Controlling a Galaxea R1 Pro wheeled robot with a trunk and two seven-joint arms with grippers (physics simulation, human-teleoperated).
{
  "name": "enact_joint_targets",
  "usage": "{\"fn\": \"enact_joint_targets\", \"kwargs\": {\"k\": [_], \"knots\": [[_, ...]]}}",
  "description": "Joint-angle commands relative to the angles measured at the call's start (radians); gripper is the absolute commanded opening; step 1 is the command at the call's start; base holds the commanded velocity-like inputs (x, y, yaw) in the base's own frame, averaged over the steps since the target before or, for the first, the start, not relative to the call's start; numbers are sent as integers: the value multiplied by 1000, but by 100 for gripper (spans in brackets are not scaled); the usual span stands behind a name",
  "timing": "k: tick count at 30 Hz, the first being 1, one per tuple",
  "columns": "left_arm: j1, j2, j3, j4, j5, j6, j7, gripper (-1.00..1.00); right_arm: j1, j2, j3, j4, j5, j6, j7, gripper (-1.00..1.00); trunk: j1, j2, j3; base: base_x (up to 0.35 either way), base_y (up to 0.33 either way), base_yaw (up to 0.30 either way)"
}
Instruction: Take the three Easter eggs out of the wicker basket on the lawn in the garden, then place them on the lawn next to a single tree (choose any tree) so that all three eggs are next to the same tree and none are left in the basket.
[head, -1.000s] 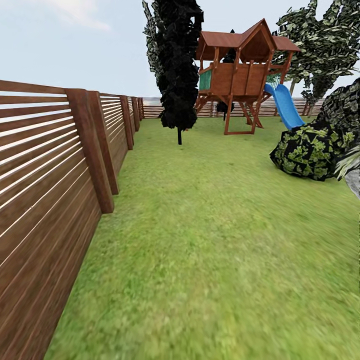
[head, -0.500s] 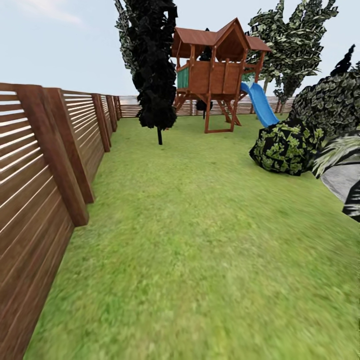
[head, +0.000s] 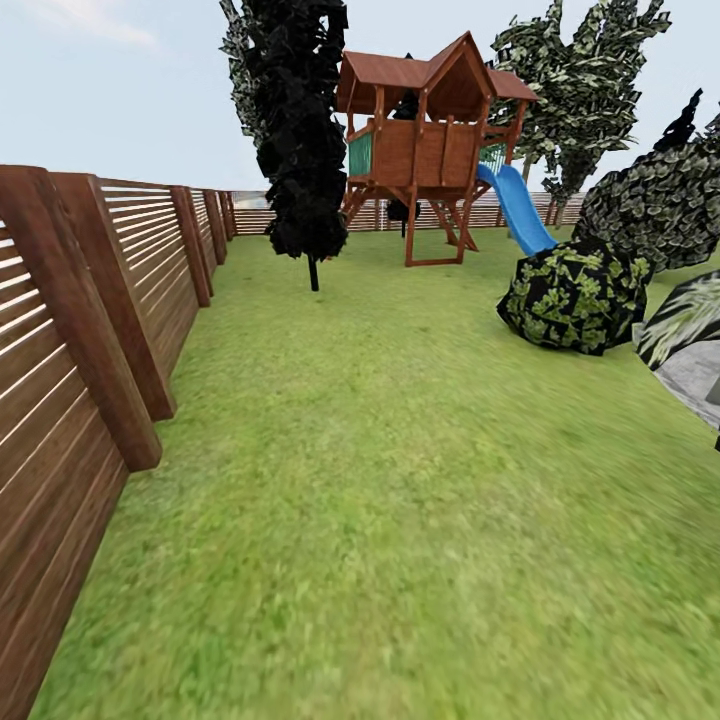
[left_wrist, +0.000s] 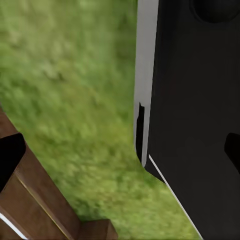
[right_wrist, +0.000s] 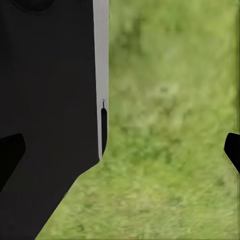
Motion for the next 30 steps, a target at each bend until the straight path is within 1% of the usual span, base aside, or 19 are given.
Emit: {"fn": "enact_joint_targets", "kwargs": {"k": [1,26,30], "knots": [[1,0,1,-2,0,1,-1,100,-1,0,2,2,0,0,-2,100,1,0,-1,339,0,0],[1,1,1,-4,0,1,-1,100,-1,0,-1,2,0,0,-2,100,1,0,-1,339,0,0],[1,1,1,-4,0,1,-1,100,-1,0,3,2,7,0,-1,100,1,0,-1,339,0,0]]}}
